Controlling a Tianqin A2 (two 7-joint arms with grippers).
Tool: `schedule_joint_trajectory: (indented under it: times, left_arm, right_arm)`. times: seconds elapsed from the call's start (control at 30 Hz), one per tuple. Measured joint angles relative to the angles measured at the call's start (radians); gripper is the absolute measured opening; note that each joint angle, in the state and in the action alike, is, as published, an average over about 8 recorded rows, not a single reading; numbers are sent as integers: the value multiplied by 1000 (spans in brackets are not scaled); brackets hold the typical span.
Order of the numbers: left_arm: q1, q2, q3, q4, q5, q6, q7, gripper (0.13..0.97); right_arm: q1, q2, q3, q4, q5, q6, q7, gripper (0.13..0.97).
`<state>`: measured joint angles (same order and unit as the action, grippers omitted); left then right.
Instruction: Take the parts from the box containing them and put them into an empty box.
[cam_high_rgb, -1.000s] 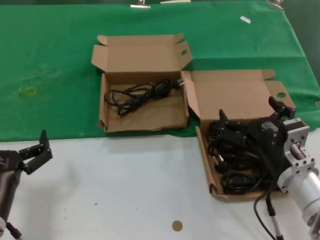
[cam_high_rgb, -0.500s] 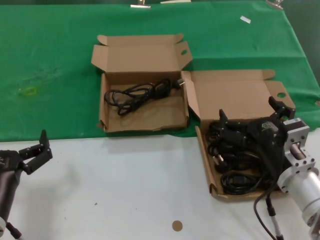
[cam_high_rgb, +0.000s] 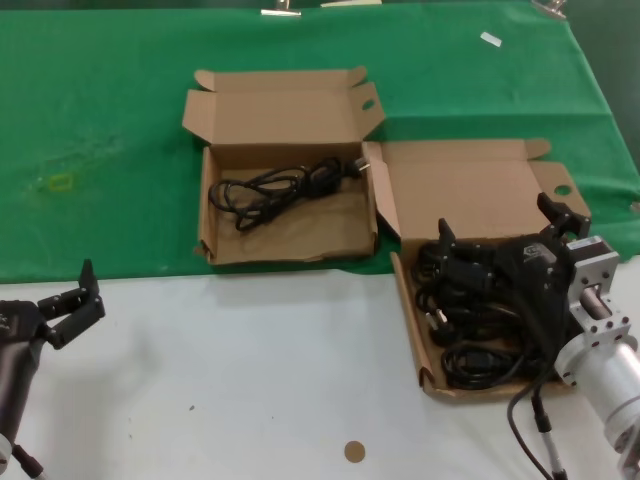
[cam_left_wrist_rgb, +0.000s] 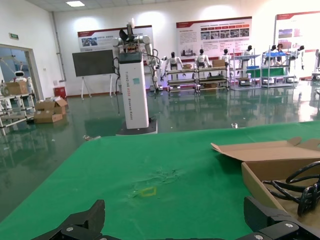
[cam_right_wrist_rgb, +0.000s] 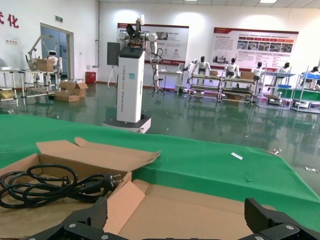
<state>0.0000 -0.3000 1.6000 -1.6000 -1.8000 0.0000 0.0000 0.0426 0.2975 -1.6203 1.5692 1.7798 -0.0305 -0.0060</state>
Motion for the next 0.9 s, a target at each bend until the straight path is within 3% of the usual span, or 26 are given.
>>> schedule_joint_trajectory:
  times: [0.9]
  left_arm:
    - [0,0,0,0,0,0,0,966]
  right_arm:
    - [0,0,0,0,0,0,0,966]
